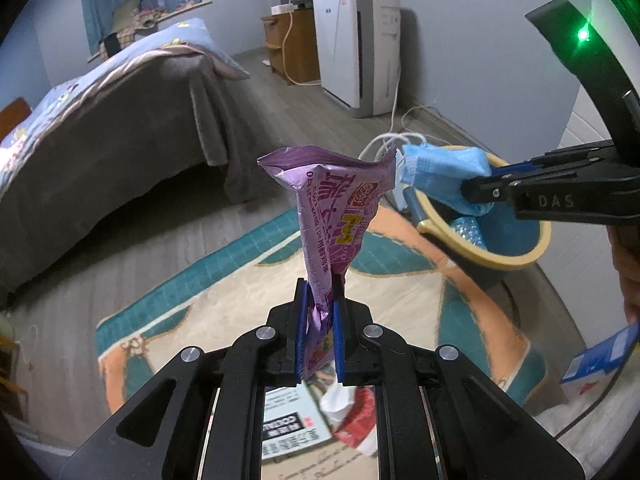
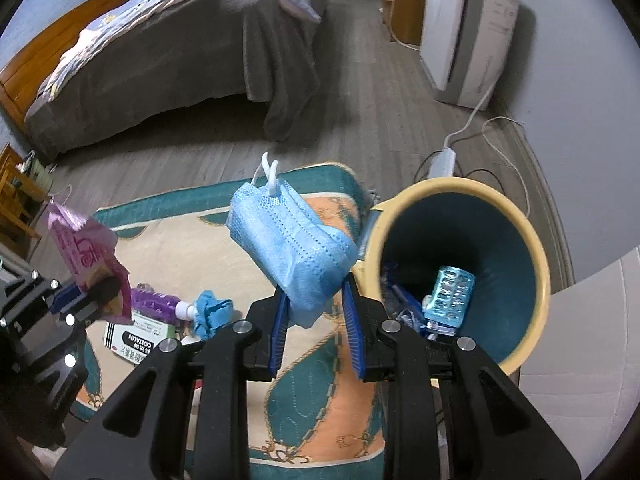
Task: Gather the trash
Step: 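Carry the mask into the bin with the right gripper while the left brings the purple bag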
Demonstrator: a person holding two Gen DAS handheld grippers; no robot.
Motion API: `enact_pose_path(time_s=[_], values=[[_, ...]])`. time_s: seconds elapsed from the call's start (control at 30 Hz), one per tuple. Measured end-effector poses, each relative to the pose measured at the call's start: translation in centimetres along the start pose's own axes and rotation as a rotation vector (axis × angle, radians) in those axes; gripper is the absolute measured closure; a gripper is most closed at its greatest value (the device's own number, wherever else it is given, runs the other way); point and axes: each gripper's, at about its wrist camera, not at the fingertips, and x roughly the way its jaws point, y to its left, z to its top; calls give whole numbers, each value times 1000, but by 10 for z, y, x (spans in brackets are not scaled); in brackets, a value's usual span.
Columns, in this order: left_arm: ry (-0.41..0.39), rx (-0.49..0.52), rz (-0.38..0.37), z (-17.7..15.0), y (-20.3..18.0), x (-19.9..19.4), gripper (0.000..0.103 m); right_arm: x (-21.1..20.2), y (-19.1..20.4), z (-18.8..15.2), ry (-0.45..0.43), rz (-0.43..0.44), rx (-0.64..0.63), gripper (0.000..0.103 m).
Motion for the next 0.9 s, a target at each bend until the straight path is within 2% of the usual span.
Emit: enact_pose_path(time_s=[0.27,0.47,0.6,0.9], values=[[38,-18,-11,5,-23,18,91,-5,-15,1,-17,-10,10,78],[1,-24,-28,15,-49,17,91,-2,-28,0,-21,-28,16,78],[-7,-84,-39,19,-65,21,91,6,-48,-3,-14,-35,51,78],[-1,-48,-58,32,-99,34,91,25,-94,-11,12,-57,127,78]])
